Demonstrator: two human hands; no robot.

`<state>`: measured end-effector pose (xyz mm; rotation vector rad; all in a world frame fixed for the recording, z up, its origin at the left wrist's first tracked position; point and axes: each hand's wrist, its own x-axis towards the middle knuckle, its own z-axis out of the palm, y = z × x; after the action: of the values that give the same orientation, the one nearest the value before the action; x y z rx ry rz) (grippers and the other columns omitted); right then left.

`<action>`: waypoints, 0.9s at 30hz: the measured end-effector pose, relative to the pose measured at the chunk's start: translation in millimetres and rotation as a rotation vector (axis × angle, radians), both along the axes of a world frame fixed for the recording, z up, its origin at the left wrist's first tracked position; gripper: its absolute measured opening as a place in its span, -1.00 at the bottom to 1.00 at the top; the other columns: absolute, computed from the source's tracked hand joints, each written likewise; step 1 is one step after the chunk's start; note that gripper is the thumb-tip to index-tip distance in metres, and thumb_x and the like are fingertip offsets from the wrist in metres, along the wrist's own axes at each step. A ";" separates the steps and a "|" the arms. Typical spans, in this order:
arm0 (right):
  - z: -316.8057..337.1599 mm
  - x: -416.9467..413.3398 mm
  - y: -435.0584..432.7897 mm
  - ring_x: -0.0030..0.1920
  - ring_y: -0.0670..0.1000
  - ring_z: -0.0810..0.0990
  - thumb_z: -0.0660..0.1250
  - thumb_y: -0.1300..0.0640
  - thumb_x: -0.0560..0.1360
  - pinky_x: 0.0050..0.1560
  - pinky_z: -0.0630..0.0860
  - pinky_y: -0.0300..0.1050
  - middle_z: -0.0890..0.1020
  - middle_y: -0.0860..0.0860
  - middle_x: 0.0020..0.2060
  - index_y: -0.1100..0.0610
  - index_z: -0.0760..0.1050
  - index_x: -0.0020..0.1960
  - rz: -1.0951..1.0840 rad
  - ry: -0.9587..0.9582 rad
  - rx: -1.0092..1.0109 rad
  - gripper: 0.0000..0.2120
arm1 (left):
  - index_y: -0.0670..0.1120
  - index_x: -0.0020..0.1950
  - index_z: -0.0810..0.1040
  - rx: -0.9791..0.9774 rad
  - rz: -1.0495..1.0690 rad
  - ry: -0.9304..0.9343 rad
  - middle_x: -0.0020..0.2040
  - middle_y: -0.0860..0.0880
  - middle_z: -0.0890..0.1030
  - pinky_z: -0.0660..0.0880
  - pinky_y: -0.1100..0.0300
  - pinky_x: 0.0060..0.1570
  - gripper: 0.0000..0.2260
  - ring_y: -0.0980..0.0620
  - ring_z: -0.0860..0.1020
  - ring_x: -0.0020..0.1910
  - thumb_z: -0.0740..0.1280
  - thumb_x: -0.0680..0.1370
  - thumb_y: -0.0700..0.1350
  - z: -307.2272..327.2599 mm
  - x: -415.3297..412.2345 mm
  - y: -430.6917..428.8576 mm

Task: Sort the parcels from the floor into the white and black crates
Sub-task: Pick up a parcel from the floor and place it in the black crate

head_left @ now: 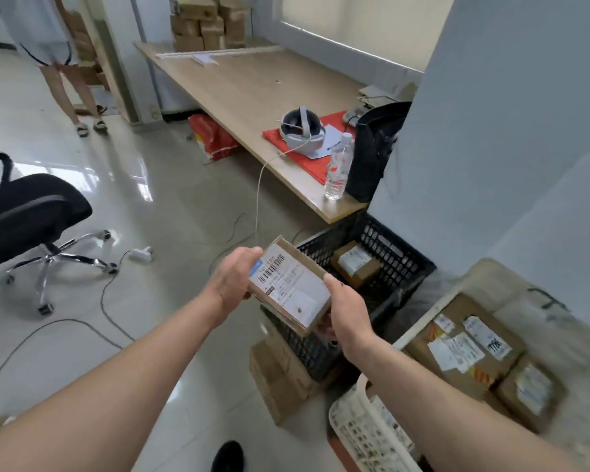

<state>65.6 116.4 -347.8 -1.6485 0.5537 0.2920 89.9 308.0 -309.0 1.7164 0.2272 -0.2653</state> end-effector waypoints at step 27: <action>-115.4 138.0 -65.0 0.00 -0.10 0.54 0.36 0.00 0.60 0.22 0.58 0.00 0.55 -0.10 0.07 -0.02 0.45 0.22 -0.438 0.232 -0.009 -0.77 | 0.10 0.30 0.51 0.327 -0.456 0.253 0.27 0.14 0.45 0.37 -0.13 0.36 -0.75 0.07 0.47 0.18 0.13 0.69 0.03 -110.3 203.7 -123.5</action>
<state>203.6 51.4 -463.2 -1.4647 1.0716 0.1566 293.6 184.5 -419.3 2.0472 0.0606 -0.8220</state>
